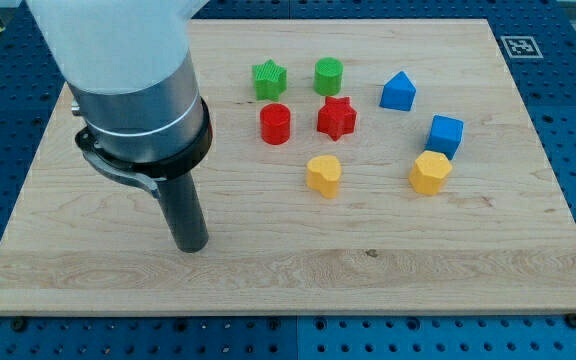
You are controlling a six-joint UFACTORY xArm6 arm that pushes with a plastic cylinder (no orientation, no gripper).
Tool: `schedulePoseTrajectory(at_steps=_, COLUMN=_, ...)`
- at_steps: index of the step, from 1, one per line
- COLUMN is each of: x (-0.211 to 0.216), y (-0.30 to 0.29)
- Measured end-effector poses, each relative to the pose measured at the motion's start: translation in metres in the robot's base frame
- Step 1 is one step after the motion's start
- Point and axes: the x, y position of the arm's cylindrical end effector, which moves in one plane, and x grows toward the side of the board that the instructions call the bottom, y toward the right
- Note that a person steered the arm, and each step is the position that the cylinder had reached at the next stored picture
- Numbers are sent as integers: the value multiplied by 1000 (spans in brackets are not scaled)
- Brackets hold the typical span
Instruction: Point your arm closer to the yellow hexagon
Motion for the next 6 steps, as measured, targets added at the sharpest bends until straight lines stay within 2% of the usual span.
schedulePoseTrajectory(at_steps=1, x=0, y=9)
schedulePoseTrajectory(at_steps=5, x=11, y=197)
schedulePoseTrajectory(at_steps=6, x=11, y=198)
